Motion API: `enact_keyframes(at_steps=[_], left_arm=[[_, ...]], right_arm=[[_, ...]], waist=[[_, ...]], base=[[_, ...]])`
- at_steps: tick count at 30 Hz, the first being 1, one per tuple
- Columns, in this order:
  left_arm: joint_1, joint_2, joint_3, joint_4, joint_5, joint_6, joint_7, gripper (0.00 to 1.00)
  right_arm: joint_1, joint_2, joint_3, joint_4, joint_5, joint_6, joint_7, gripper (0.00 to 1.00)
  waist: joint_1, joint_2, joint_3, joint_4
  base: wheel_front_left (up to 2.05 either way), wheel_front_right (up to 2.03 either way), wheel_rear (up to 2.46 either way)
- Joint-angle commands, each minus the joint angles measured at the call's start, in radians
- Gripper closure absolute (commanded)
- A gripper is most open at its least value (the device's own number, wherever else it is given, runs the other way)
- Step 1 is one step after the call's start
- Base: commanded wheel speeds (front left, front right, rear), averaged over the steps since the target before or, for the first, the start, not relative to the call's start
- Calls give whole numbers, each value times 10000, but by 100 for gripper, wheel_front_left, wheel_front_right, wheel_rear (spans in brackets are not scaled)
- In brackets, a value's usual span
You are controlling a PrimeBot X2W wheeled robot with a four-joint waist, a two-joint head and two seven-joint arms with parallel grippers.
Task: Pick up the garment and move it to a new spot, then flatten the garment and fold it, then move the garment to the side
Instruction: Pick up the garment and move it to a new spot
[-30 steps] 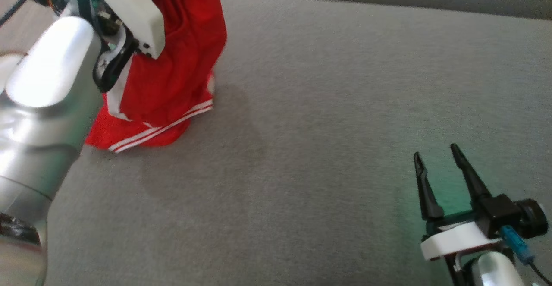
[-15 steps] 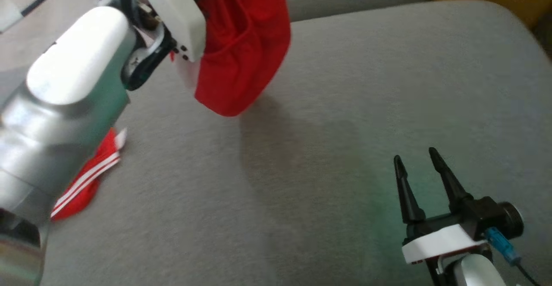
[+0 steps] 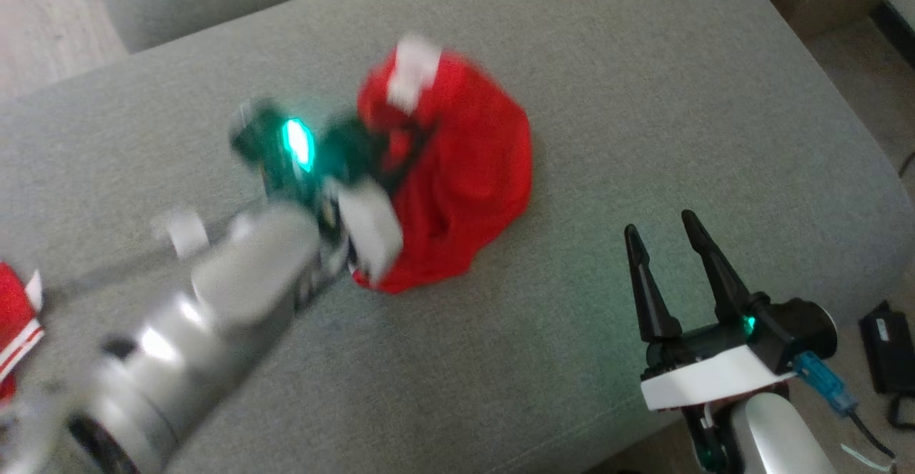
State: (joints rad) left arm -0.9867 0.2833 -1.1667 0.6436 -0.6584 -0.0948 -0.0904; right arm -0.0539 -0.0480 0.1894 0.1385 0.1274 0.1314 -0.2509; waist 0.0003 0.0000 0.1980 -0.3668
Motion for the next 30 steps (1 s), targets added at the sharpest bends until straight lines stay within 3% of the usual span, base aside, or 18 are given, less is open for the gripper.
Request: enact_keyframes(at_steps=[1, 7, 8, 9, 10, 19, 20, 30], left_arm=[[208, 36, 144, -9, 90, 169, -364, 100], [2030, -873, -326, 723, 197, 567, -1409, 100], [2155, -1010, -224, 756, 170, 671, -1522, 85], [2262, -1129, -122, 761, 169, 771, -1600, 24], [2359, -1243, -7, 733, 207, 899, -1655, 0], [4439, -1366, 2553, -1560, 1077, 2290, -1710, 0], [4439, -1366, 2553, -1560, 1077, 2290, -1710, 0], [8356, -1595, 6590, -4430, 2494, 3488, -1712, 0]], right_arm=[[-294, -23, 236, -337, 88, -7, -109, 0], [-250, -23, 82, -240, -45, -7, -109, 0], [-236, -23, 34, -222, -64, -7, -109, 0], [-205, -23, -29, -200, -69, -7, -109, 0], [-148, -23, -110, -170, -29, -7, -109, 0], [576, -22, -1363, 5, 225, -7, -109, 0], [576, -22, -1363, 5, 225, -7, -109, 0], [1362, -22, -2124, -12, -115, -7, -109, 0]], waist=[[-3, 0, 176, -149], [-3, 0, 7, 338], [-3, 0, -54, 458], [-3, 0, -137, 591], [-3, 0, -253, 768], [-3, 0, -1712, 2486], [-3, 0, -1712, 2486], [-3, 0, -2770, 4059]], base=[[0, 0, 0], [0, 0, 0], [0, 0, 0], [0, 0, 0], [0, 0, 0], [0, 0, 0], [0, 0, 0], [0, 0, 0]])
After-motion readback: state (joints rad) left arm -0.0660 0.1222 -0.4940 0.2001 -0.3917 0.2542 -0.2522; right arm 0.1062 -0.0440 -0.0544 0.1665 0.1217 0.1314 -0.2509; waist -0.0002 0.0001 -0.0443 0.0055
